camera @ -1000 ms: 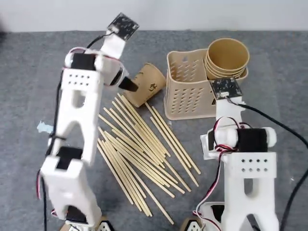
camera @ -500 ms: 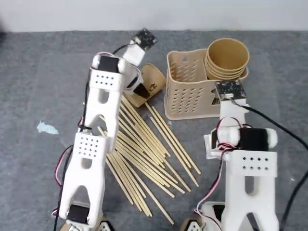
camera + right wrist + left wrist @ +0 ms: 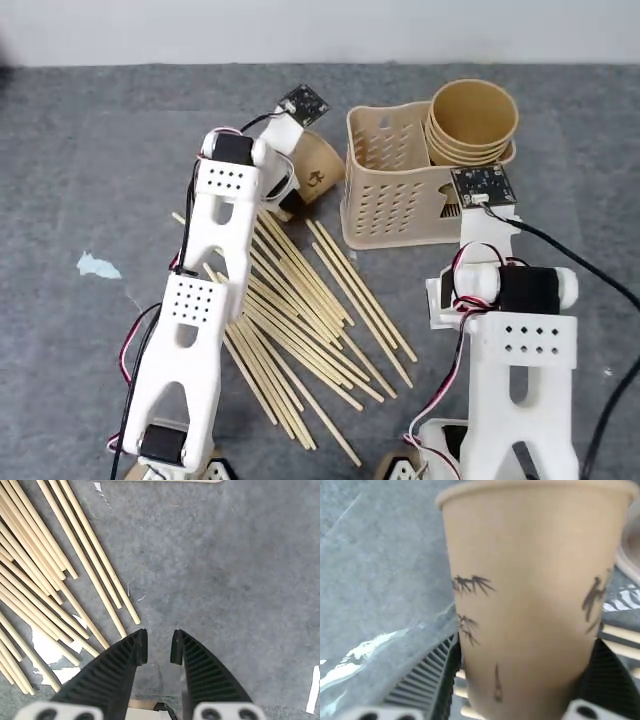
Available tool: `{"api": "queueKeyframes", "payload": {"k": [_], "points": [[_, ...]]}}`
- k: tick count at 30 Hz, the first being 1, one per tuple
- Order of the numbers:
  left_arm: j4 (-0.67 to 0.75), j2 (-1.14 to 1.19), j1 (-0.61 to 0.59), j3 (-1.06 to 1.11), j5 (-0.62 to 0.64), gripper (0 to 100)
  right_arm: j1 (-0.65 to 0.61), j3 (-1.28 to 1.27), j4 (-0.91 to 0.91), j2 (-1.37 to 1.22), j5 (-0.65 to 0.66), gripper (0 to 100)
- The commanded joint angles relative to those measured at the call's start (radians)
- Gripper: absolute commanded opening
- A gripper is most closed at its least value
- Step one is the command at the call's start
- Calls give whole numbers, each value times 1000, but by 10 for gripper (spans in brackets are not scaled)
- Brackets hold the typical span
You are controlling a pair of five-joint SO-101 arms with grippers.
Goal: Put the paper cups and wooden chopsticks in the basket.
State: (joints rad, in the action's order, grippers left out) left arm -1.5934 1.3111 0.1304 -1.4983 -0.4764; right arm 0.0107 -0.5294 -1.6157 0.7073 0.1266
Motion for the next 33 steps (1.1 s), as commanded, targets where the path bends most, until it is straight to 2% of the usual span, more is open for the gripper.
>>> {"api": "queueKeyframes", "payload": {"k": [1,9,22,33], "points": [[-57,-35,8,-93,-9,371,15,0,15,21,-6,90],[-160,-34,6,-179,-11,310,15,-17,15,21,-6,90],[-137,43,44,-179,-11,309,15,-18,13,21,-6,90],[-117,57,15,-180,-11,299,15,-18,13,21,-6,90]]}}
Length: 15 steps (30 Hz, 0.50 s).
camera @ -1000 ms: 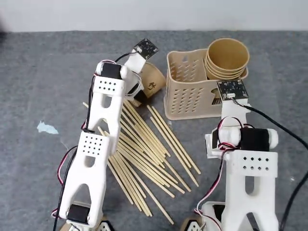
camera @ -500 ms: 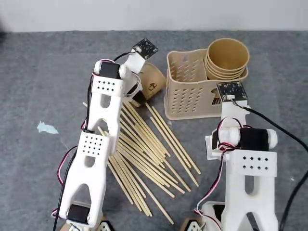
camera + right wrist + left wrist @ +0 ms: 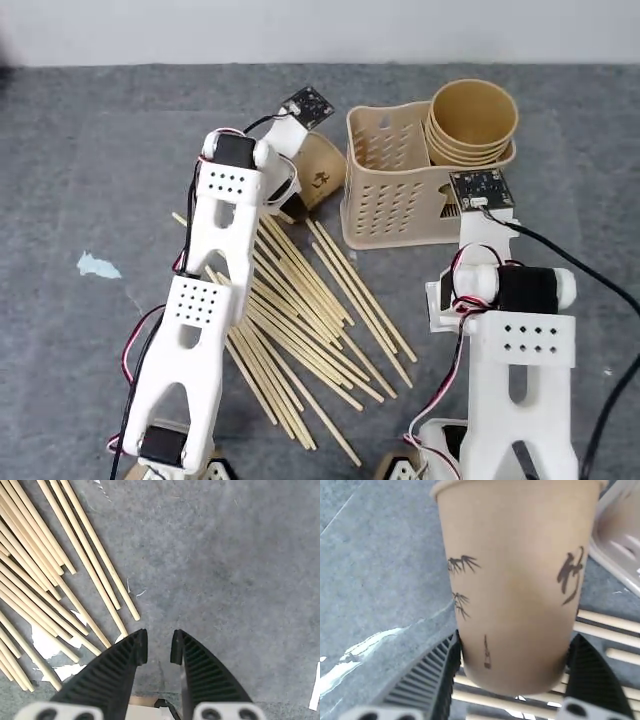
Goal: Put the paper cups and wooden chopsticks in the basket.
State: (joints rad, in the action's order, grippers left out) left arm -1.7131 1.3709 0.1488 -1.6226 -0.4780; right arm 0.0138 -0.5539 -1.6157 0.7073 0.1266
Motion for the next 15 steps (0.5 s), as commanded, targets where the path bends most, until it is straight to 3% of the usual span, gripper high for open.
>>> {"api": "queueKeyframes", "payload": {"k": [1,15], "points": [[-3,-8,-3,-56,-9,285,12,6,13,21,-6,90],[-43,-183,-78,-56,-2,250,13,6,12,21,-5,90]]}}
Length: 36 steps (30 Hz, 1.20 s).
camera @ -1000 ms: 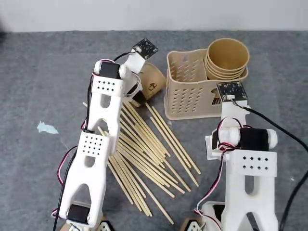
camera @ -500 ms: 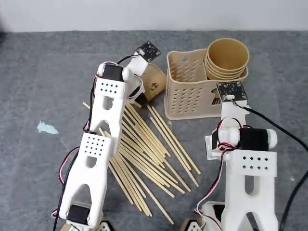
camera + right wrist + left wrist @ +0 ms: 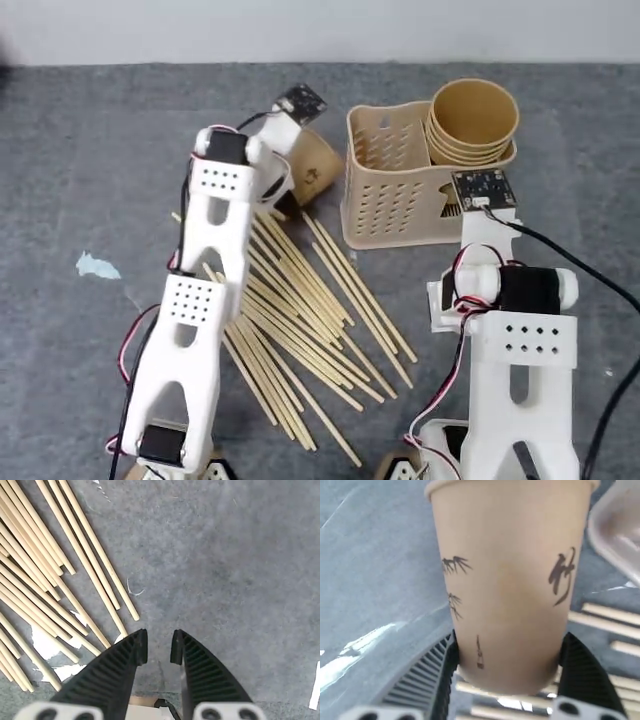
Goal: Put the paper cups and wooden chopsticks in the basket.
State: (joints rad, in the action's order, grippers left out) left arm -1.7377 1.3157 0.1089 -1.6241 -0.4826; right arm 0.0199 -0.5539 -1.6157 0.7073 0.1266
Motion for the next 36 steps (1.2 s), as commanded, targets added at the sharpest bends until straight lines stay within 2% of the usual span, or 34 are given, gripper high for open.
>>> {"api": "queueKeyframes", "payload": {"k": [1,5,11,18,22,27,36], "points": [[-18,-150,-51,-54,3,250,7,6,12,21,-5,90],[-18,-252,-101,-53,5,250,7,6,10,21,-5,90],[-20,-439,-153,-53,77,250,7,6,5,21,-5,90],[-21,-646,-144,-51,276,250,8,8,-56,157,-5,90],[-21,-752,-106,-39,391,250,102,8,-67,355,-5,90],[-20,-882,-18,81,503,250,255,6,-73,542,-5,90],[-18,-1068,201,242,647,250,305,-55,-79,607,-5,90]]}}
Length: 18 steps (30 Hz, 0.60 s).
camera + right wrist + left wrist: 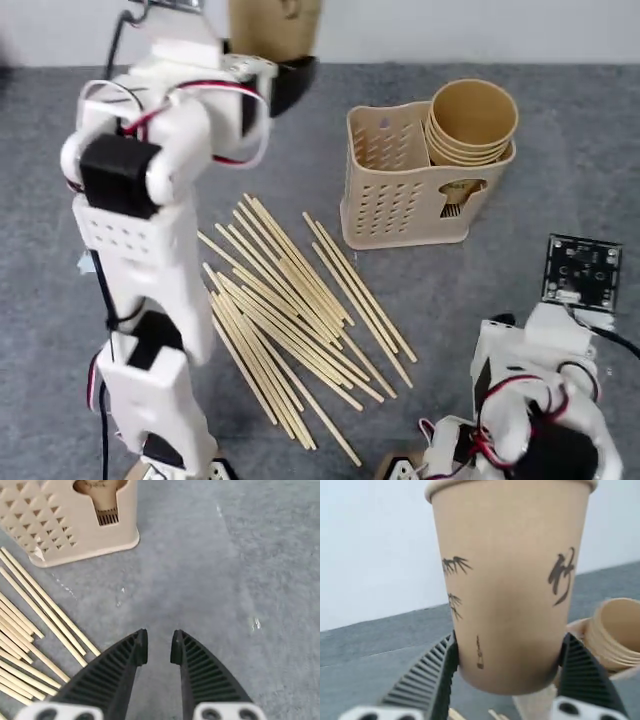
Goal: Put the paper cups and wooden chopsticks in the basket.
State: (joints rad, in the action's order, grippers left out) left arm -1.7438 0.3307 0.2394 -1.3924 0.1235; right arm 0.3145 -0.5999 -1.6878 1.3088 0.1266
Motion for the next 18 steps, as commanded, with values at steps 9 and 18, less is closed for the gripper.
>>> {"api": "queueKeyframes", "payload": {"k": [9,18], "points": [[-14,-103,180,41,64,250,12,-37,105,5,-6,90],[-15,-269,198,197,58,250,8,63,213,-5,157,90]]}}
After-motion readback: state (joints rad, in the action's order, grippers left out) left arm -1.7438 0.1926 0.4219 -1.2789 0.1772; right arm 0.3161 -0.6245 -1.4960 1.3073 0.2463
